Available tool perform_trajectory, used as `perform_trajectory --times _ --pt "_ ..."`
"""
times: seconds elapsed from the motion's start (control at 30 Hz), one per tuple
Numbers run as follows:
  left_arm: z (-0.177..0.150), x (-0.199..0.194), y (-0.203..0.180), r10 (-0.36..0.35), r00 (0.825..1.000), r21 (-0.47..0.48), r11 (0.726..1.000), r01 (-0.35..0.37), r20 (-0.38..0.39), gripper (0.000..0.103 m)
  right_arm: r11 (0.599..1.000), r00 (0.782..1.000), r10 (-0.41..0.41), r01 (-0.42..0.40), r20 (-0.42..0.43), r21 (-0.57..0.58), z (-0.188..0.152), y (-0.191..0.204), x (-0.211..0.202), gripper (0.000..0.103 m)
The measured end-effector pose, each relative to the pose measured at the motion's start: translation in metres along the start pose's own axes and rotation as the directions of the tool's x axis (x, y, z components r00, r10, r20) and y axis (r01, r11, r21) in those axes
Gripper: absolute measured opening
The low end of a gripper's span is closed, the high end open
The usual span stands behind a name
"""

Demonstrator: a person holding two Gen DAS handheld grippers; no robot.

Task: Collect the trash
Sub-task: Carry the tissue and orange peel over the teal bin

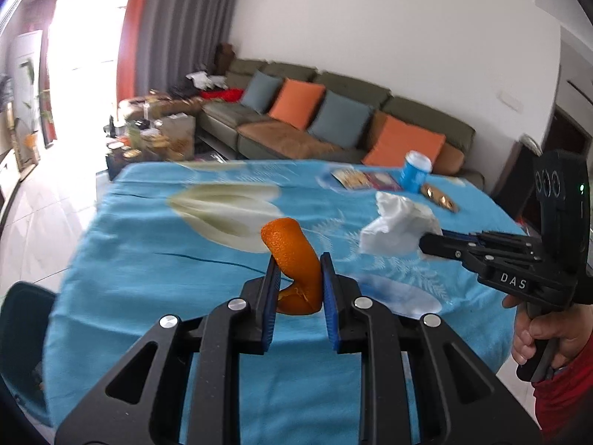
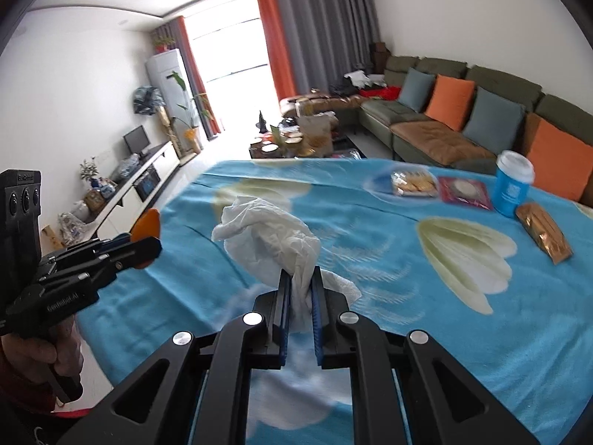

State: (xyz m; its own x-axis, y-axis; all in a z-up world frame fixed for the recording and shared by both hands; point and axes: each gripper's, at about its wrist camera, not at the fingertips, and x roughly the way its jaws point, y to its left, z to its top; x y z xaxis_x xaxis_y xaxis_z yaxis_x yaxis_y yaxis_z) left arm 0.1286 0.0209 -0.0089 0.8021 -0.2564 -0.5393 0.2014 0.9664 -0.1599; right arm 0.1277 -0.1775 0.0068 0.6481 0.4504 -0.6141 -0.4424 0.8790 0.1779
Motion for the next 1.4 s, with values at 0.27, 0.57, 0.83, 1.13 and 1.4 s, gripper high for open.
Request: perform_trajectory --times 0.27,0.57,0.83,1.13,1.4 --pt "-0.011 -0.059 0.038 0.085 0.994 -0.053 0.995 -0.081 0.062 0.022 0.996 0.997 0.066 -0.064 0.035 -0.061 0.009 0.05 -0.009 0.009" --pt "-0.02 -0.119 0.058 0.172 0.974 -0.096 0.983 -0.159 0.146 0.022 0.982 0.984 0.159 -0.149 0.082 -0.119 0.017 0.104 -0.022 0.009" --pt "-0.027 -0.178 0.08 0.279 0.935 -0.151 0.957 -0.25 0.22 0.022 0.956 0.963 0.247 -0.226 0.104 -0.185 0.025 0.152 -0.028 0.009" --pt "-0.039 -0.229 0.107 0.376 0.892 -0.215 0.92 -0.327 0.251 0.022 0.92 0.936 0.338 -0.306 0.096 -0.246 0.033 0.199 -0.018 0.01" --pt "-0.062 -0.262 0.137 0.442 0.87 -0.273 0.884 -0.38 0.219 0.022 0.892 0.925 0.378 -0.354 0.037 -0.281 0.037 0.237 0.012 0.01"
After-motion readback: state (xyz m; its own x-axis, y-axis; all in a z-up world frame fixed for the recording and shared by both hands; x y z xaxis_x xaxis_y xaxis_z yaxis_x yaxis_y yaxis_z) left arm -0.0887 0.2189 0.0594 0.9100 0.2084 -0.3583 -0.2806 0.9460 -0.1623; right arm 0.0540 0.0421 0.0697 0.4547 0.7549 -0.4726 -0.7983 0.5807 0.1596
